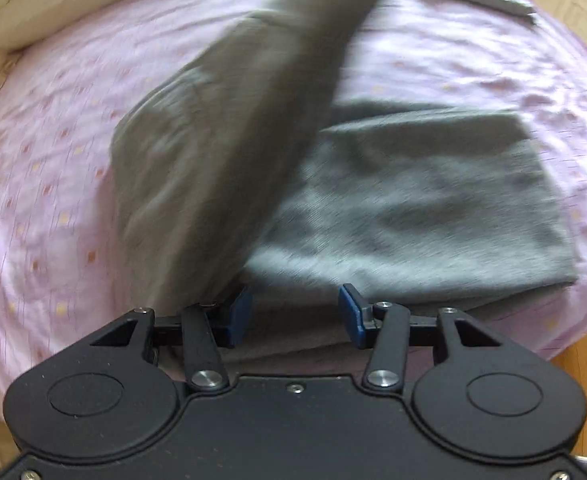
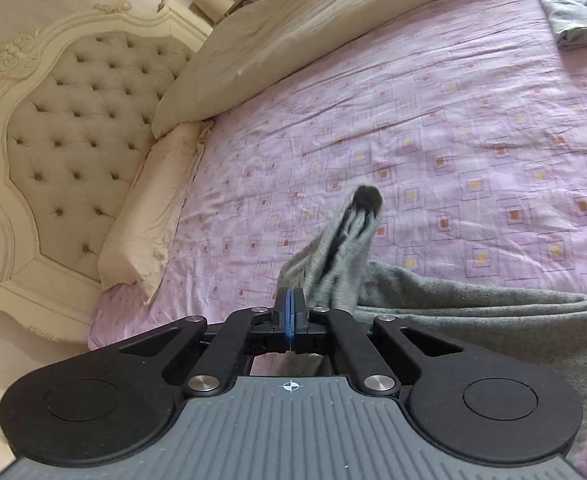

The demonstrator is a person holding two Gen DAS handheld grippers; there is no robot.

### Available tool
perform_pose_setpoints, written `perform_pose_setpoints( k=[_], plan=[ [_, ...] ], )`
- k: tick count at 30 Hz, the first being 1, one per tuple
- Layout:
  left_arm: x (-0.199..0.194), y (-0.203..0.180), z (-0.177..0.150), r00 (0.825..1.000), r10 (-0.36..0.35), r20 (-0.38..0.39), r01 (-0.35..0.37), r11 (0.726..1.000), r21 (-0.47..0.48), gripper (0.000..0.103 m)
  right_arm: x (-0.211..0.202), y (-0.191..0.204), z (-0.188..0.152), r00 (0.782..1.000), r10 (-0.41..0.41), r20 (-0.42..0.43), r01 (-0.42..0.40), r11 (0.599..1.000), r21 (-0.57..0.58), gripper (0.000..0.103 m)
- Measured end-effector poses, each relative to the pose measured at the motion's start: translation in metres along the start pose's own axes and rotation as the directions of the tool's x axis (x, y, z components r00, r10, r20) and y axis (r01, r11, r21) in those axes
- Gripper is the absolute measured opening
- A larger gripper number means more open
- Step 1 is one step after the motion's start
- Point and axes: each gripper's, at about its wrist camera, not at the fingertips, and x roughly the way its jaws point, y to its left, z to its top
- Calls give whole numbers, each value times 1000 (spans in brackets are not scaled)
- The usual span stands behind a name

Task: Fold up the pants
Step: 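Grasp the trouser edge with the right tool and lift it, then fold the held trouser edge over the stack with the right tool, then release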

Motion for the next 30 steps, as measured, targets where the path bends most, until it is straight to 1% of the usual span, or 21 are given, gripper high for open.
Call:
perform_pose_setpoints(
  k=[2, 3, 5, 7, 8, 9, 10, 12, 14, 16, 17, 20, 21, 24, 25, 26, 27, 28, 29, 30],
  plan=[
    [8, 13, -10, 999, 12, -42, -13, 999, -29, 55, -19, -12, -1, 999, -36, 39, 35, 999, 12, 1],
    [11, 18, -14, 998, 15, -62, -18, 999, -42, 55, -24, -20, -2, 998, -56, 40, 56, 998, 16, 4],
    [15, 28, -20, 996, 22, -86, -28, 997, -72, 55, -24, -36, -6, 994, -111, 19, 111, 994, 7, 5],
    [15, 33, -21, 996, 12, -89, -21, 995, -95, 55, -15, -48, -9, 987, -161, -19, 160, 987, -25, 11],
    [14, 33, -20, 996, 14, -92, -23, 995, -100, 55, -7, -55, -11, 982, -185, -38, 184, 982, -37, 21],
    [15, 31, -18, 995, 18, -97, -28, 995, -101, 55, 2, -61, -14, 978, -200, -52, 199, 979, -34, 34],
    [15, 30, -17, 995, 21, -100, -32, 994, -102, 55, 11, -67, -16, 978, -198, -62, 197, 980, -21, 37],
    [13, 29, -15, 995, 12, -99, -23, 993, -114, 55, 27, -80, -20, 982, -167, -86, 169, 985, 14, 38],
    [8, 30, -14, 996, -3, -95, -11, 990, -142, 55, 43, -88, -21, 980, -167, -110, 171, 985, 33, 40],
    [0, 34, -16, 996, -20, -90, 5, 985, -170, 55, 58, -96, -23, 977, -148, -152, 158, 986, 60, 43],
    [-5, 37, -17, 996, -29, -86, 13, 983, -182, 55, 65, -99, -23, 973, -151, -175, 166, 984, 73, 45],
    [-21, 46, -24, 997, -32, -74, 15, 976, -217, 55, 82, -104, -24, 958, -176, -228, 194, 979, 58, 46],
    [-26, 48, -26, 997, -26, -74, 9, 974, -227, 55, 84, -104, -24, 957, -177, -230, 194, 980, 53, 46],
    [-38, 57, -34, 998, -15, -65, -2, 967, -255, 55, 89, -102, -24, 966, -132, -222, 158, 982, 106, 46],
    [-40, 57, -34, 998, -12, -59, -4, 967, -254, 55, 92, -100, -24, 967, -115, -227, 143, 983, 112, 44],
    [-42, 54, -32, 999, -7, -50, -5, 970, -245, 55, 94, -95, -24, 968, -92, -233, 120, 987, 107, 27],
    [-44, 51, -30, 999, -5, -36, -3, 973, -230, 55, 95, -86, -23, 967, -102, -232, 123, 989, 78, 13],
    [-45, 46, -26, 1000, -5, -18, 1, 978, -209, 55, 93, -76, -22, 967, -112, -229, 125, 991, 43, 13],
    [-46, 41, -22, 1000, -6, 2, 6, 983, -186, 55, 89, -66, -21, 970, -102, -222, 110, 994, 21, 13],
    [-49, 32, -19, 999, -15, 30, 20, 987, -158, 55, 82, -57, -18, 975, -69, -210, 75, 997, 21, 13]
  ],
)
